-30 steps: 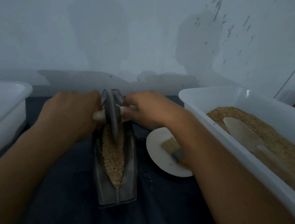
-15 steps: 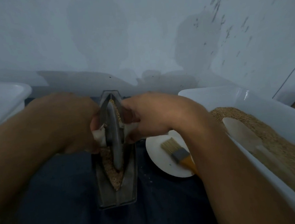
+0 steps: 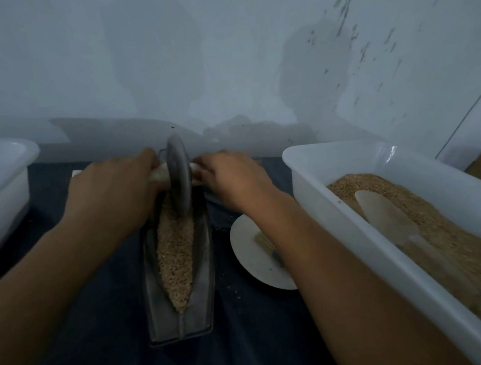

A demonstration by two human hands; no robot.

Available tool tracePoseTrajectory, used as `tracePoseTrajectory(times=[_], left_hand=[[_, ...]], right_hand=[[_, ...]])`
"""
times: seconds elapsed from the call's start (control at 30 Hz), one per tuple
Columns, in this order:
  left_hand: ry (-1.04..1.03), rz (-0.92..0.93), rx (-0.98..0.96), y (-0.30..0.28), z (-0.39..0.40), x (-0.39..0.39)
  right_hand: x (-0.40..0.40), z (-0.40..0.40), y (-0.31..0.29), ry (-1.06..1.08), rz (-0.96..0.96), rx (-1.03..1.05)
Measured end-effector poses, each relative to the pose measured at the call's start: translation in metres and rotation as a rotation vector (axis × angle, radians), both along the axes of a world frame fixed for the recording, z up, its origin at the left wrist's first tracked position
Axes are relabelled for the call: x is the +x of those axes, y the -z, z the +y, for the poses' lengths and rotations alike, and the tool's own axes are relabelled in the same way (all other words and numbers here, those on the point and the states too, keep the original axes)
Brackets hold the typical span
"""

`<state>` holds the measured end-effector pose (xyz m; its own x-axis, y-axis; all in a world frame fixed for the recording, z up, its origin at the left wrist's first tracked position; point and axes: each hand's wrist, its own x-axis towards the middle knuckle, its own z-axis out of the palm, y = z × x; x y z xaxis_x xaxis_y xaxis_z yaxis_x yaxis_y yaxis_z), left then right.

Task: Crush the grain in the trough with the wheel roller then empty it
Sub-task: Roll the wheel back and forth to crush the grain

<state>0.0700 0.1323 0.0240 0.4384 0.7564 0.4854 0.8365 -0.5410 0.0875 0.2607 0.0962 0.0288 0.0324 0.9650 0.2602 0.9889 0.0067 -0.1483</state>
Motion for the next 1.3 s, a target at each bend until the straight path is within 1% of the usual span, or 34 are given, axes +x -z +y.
tracePoseTrajectory(times=[0.07, 0.13, 0.2, 0.3, 0.4, 0.47, 0.53, 0.67, 0.8, 0.9, 0.97, 1.1, 1.17, 1.23, 1.3], left_hand=[[0.027, -0.011, 0.061, 0.002, -0.001, 0.003], [0.015, -0.003, 0.045, 0.002, -0.001, 0.001], [-0.005, 0.032, -0.029, -0.004, -0.001, -0.004], [-0.005, 0.174, -0.173, -0.018, -0.002, -0.012], [0.041, 0.307, -0.314, -0.035, -0.01, -0.017], [0.062, 0.413, -0.342, -0.042, -0.015, -0.019], [0.077, 0.483, -0.367, -0.046, -0.019, -0.021], [0.079, 0.518, -0.442, -0.051, -0.019, -0.025], [0.079, 0.455, -0.401, -0.044, -0.012, -0.024], [0.08, 0.337, -0.319, -0.034, -0.005, -0.021], [0.06, 0.262, -0.271, -0.026, 0.001, -0.018], [0.037, 0.114, -0.17, -0.007, 0.012, -0.012], [0.04, 0.024, -0.101, 0.002, 0.015, -0.01], [0.048, -0.016, -0.028, 0.008, 0.017, -0.009], [0.05, -0.021, -0.002, 0.011, 0.018, -0.009]], right_hand=[[0.003, 0.001, 0.002, -0.002, 0.026, -0.001], [0.003, -0.002, -0.001, -0.024, 0.034, 0.002], [0.002, -0.008, -0.009, -0.063, 0.043, -0.02], [-0.002, -0.02, -0.025, -0.12, 0.044, -0.108], [-0.008, -0.034, -0.039, -0.179, -0.024, -0.188], [-0.014, -0.042, -0.047, -0.213, -0.082, -0.233], [-0.018, -0.049, -0.054, -0.238, -0.091, -0.269], [-0.023, -0.056, -0.06, -0.253, -0.107, -0.31], [-0.022, -0.054, -0.058, -0.237, -0.114, -0.317], [-0.018, -0.041, -0.047, -0.193, -0.151, -0.303], [-0.015, -0.031, -0.038, -0.141, -0.122, -0.272], [-0.009, -0.016, -0.02, -0.063, 0.042, -0.166], [-0.009, -0.009, -0.011, -0.031, 0.013, -0.066], [-0.009, -0.004, -0.005, -0.018, -0.027, 0.024], [-0.009, -0.003, -0.004, -0.025, -0.025, 0.035]])
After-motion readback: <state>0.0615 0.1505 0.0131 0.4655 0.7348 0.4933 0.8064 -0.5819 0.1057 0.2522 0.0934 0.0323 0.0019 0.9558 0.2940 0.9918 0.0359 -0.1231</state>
